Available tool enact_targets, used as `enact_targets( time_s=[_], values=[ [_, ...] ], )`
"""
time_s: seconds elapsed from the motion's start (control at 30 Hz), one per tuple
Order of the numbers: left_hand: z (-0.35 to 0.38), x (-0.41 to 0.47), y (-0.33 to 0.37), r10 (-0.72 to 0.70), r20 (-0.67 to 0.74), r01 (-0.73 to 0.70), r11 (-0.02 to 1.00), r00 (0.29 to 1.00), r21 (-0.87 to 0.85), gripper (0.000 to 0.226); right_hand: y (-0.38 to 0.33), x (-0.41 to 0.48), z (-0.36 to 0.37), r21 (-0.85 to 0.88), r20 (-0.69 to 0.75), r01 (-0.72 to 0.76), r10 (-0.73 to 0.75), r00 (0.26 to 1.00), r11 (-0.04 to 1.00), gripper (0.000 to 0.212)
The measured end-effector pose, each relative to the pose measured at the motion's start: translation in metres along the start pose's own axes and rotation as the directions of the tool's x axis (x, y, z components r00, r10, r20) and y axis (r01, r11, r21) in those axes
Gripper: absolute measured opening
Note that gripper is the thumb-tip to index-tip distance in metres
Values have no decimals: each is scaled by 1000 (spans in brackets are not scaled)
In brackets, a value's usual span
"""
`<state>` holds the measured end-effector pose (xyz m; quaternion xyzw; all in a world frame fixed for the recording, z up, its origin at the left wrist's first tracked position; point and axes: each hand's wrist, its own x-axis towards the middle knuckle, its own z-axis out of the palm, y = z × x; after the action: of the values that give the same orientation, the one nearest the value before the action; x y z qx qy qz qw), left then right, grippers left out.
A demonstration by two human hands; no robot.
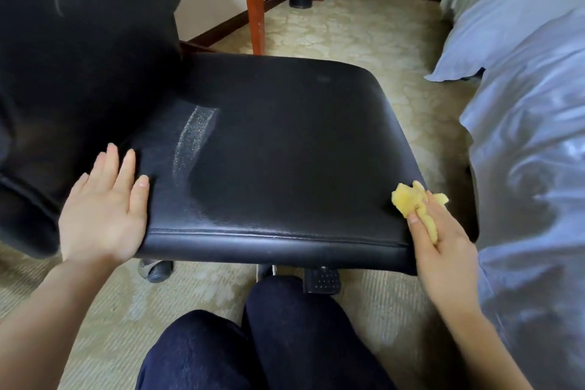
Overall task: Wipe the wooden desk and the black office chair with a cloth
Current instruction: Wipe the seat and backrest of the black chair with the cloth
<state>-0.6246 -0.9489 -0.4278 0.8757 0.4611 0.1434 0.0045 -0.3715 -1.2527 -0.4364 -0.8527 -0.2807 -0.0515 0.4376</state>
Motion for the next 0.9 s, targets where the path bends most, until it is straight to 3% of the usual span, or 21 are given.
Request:
enact_targets(
  time_s=[0.13,0.27,0.4,0.5,0.67,0.9],
  values=[
    [-1,-1,5,-51,-48,48,997,998,-65,71,-8,20,4,-107,66,-74,81,995,991,42],
    [-1,-3,7,-53,-59,50,997,997,-50,69,-36,50,22,-365,255,144,-50,966,920,43],
    [-2,-4,10,-59,-66,56,997,996,-45,67,-69,82,66,-503,497,360,-79,864,786,48],
    [-4,-5,12,-55,-56,53,998,997,-35,67,-94,107,104,-470,635,504,-119,763,725,50],
    [-3,-6,10,-73,-62,71,997,995,-29,57,-137,149,166,-339,750,617,-192,633,710,50],
    [-3,-6,11,-65,-79,64,998,995,-8,75,-181,178,233,-242,758,619,-253,601,747,49]
  ],
)
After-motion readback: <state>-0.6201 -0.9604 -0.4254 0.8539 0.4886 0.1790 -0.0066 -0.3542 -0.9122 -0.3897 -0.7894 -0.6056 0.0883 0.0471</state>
